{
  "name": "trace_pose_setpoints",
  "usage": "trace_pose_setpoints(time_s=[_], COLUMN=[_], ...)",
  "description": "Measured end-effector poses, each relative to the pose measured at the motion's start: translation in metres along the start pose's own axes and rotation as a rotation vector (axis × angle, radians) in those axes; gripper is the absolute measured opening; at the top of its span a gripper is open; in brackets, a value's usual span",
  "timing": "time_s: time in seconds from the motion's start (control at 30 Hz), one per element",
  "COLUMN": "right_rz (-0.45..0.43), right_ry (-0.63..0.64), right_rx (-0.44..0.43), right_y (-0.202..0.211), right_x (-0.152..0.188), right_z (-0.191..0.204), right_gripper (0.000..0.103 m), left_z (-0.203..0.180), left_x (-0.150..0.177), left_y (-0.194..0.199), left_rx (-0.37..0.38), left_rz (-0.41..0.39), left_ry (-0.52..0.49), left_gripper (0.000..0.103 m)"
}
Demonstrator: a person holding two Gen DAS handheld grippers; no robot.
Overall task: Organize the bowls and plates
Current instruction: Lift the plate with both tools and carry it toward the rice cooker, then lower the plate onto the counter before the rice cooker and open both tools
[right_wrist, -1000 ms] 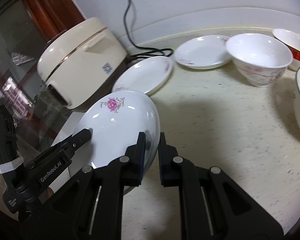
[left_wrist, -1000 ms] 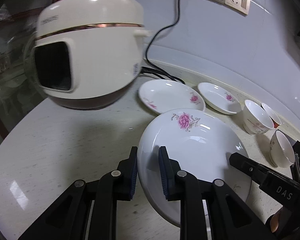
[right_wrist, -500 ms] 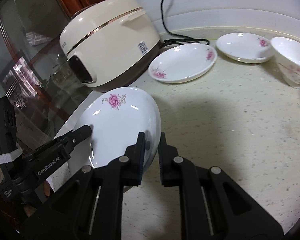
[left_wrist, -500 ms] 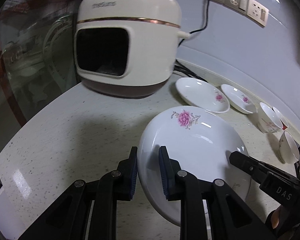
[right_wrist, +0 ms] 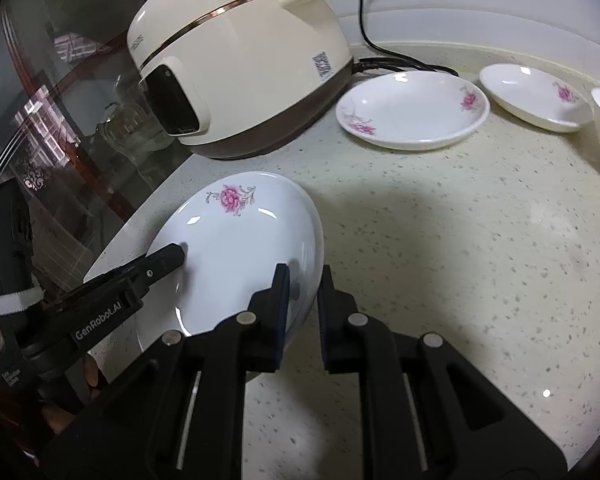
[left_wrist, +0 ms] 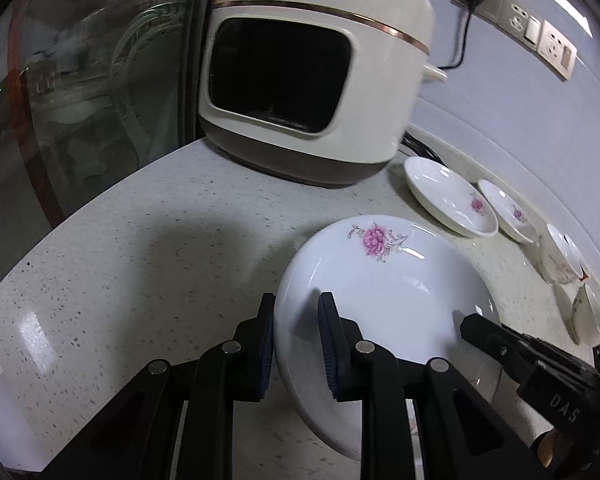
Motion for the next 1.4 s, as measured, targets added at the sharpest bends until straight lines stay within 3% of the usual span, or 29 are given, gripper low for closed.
trace_pose_setpoints(time_s=[0.2,0.3,0.33,0.37,0.4,0.47,0.8,0.9,0.97,1.07,1.13,1.23,1.33,1.4], right_rz=[0.032,0.011,-0.005,-0.028,-0.051,-0.089,-0.127,-0.118,-0.113,-0.098,-0.112,-0.140,-0.153,-0.137], right_ry=[-0.007,-0.039,-0.043,-0.048,-0.054,-0.065,-0.174,-0.281,-0.379,-0.555,-0.606,-0.560,-0.539,-0.522], right_rx=[-0.003,0.002,-0.004,-0.010,-0.015,-0.020,-0.040,-0.062,-0.108,-0.262,-0.379,-0.404,-0.403,-0.413], right_y=[-0.011,-0.007,-0.004,0.001,0.005,0.012,0.025,0.038,0.057,0.103,0.145,0.199,0.239,0.252], right_x=[-0.005,-0.004,-0.003,-0.002,-0.001,0.000,0.003,0.016,0.029,0.055,0.073,0.087,0.101,0.105], right_z=[0.008,0.003,0.003,0.003,0.002,0.000,-0.020,-0.037,-0.046,-0.050,-0.040,-0.019,0.004,0.017], right_gripper=[0.017,0.023,0.027,0.043,0.061,0.070,0.070,0.070,0.070,0.070,0.070,0.070,0.082,0.084], left_z=[0.013,0.009,0.007,0.006,0.006,0.010,0.012,0.007,0.005,0.000,-0.004,-0.016,-0.029,-0.034], left_x=[-0.002,-0.001,-0.001,-0.001,0.000,-0.001,-0.003,0.000,0.002,0.002,0.002,0.002,0.003,0.004], left_y=[-0.007,-0.005,-0.005,-0.005,-0.004,0.001,0.001,0.004,0.006,0.010,0.015,0.029,0.043,0.050], left_rx=[0.041,0.021,0.009,-0.002,-0.004,0.000,-0.003,-0.020,-0.017,-0.013,-0.008,-0.012,-0.043,-0.046], left_rz=[0.038,0.024,0.023,0.022,0.016,-0.005,-0.031,-0.038,-0.039,-0.040,-0.040,-0.058,-0.087,-0.098], left_ry=[0.052,0.040,0.037,0.036,0.038,0.045,0.052,0.025,0.018,0.009,-0.001,-0.048,-0.116,-0.142], left_gripper=[0.022,0.031,0.043,0.057,0.061,0.064,0.070,0.070,0.070,0.070,0.070,0.070,0.073,0.074])
Point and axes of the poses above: each gripper's, at about its wrist camera, not at the fingertips, and y roughly against the way its jaws point, z to its left, x to its underside, the point moved 3 cm from there along -y, roughly the way its jaws point, and after that the axes turned 15 degrees about z, right-handed, at the moved point
